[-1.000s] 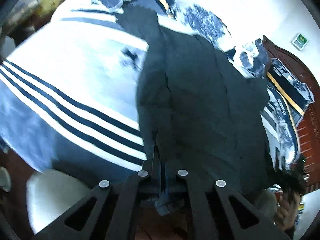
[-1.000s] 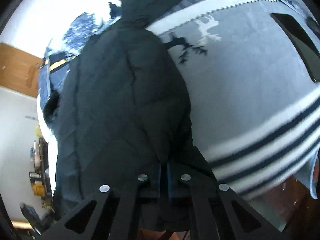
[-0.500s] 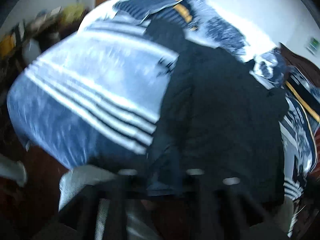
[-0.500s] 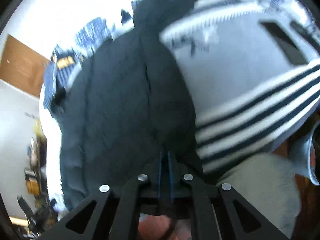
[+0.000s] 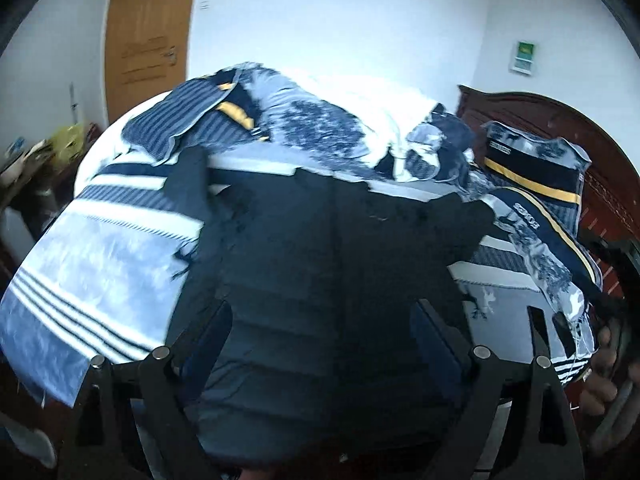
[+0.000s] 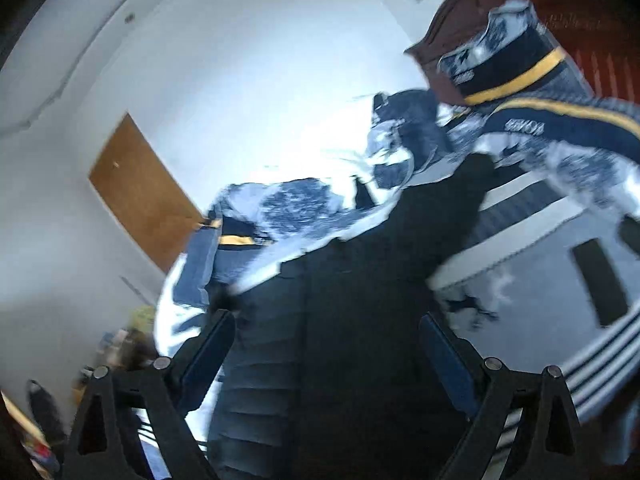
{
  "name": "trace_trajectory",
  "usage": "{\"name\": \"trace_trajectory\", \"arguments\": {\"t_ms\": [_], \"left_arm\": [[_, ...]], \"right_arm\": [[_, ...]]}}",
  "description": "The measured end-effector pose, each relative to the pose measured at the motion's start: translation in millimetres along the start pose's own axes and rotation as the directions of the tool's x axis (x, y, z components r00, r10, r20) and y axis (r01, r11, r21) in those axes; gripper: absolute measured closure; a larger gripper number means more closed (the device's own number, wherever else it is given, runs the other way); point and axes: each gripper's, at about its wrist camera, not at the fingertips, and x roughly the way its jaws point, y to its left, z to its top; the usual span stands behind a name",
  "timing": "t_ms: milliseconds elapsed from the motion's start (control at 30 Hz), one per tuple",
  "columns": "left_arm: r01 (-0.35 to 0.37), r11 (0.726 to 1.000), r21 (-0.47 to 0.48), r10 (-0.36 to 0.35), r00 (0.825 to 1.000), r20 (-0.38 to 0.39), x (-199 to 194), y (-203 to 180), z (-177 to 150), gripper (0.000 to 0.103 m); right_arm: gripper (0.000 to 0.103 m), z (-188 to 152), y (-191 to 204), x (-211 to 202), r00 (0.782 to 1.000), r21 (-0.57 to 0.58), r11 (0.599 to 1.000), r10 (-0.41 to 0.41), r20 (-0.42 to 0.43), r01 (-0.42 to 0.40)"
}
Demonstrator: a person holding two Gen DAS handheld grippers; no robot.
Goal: Fold large clothes
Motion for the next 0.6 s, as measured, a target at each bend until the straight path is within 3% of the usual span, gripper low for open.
{"name": "trace_trajectory", "arguments": {"t_ms": [200,400,500,600], "left_arm": [[0.066,0.998,-0.001,-0.066,0.997,-0.048,65,-29,24,0.012],[0.099,0.994,-0.039,-0.103,0.986,-0.131,147,-55,34,0.012],[0.122,0.989,-0.084,-0.136,0.975,-0.178,191,-62,31,0.012],[0.134,0.986,-0.103,-0.153,0.966,-0.206,225,-67,24,0.012]], "right_arm": [[0.008,64,-46,62,0.99,0.047,0.997,0.072,-0.118,-0.067],[0.008,120,-138,148,0.981,0.177,0.984,0.047,-0.188,-0.013],[0.012,142,-197,203,0.966,0.293,0.956,0.081,-0.244,-0.006],[0.012,159,-252,244,0.963,0.372,0.926,0.037,-0.268,0.068]]}}
